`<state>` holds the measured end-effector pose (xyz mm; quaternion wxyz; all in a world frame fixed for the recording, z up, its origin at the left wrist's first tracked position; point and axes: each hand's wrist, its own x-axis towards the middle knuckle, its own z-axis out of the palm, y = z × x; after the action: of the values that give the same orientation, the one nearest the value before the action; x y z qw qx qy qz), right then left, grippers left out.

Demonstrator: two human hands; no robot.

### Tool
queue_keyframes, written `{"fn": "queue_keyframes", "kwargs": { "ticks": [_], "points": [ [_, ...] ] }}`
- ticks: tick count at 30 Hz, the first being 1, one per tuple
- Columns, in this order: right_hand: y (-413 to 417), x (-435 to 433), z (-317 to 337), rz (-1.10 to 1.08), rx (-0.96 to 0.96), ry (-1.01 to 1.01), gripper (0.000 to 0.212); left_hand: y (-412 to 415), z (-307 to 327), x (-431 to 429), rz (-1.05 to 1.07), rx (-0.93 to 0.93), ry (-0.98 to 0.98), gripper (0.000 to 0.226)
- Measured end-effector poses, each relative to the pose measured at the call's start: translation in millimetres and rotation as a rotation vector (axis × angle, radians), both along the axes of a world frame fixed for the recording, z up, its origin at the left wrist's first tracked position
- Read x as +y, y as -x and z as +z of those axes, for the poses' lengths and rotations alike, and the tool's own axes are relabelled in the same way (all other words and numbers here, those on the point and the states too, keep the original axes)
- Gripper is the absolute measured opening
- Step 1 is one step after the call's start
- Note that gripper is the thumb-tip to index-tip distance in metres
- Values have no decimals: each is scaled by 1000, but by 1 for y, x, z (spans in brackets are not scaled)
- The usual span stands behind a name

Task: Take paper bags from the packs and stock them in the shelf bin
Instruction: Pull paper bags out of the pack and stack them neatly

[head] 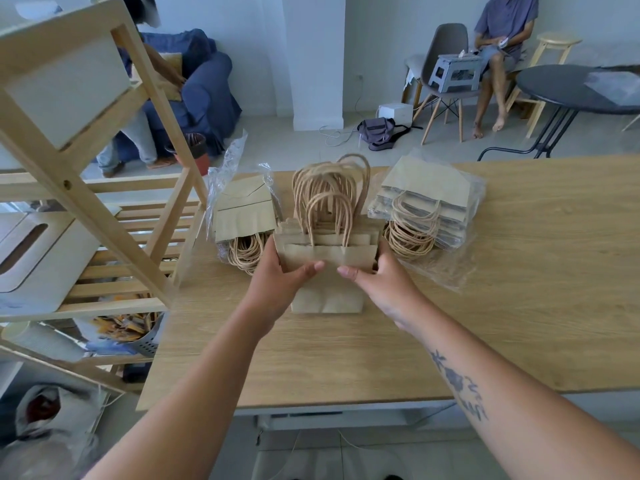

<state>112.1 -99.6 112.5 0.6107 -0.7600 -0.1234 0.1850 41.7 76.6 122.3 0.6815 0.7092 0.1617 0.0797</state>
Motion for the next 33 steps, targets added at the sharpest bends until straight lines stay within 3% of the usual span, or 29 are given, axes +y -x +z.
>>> {"fn": "queue_keyframes", "kwargs": {
  "ticks": [13, 15, 18, 20, 24, 28, 33],
  "points": [
    [-10, 3, 11, 86, -102, 92, 57, -5, -10, 6, -14, 26, -219, 68],
    [-10, 0, 12, 94, -114, 106, 69, -3, -8, 9, -17, 21, -218, 70],
    [-7, -5, 11, 77, -208, 113, 106, 2, -8, 14, 3, 3, -288, 102],
    [-7, -6, 14, 82, -317, 171, 111, 2, -6, 19, -15, -5, -332, 111],
    [-10, -4, 22, 144, -476, 360, 84, -6, -3, 23, -67, 42, -353, 119],
    [-12, -5, 28, 217, -501, 416, 53, -7, 3, 22, -13, 17, -486, 103],
    [-21, -5, 35, 255, -469, 436, 50, -14, 16, 30, -116, 35, -560, 114]
  ]
}}
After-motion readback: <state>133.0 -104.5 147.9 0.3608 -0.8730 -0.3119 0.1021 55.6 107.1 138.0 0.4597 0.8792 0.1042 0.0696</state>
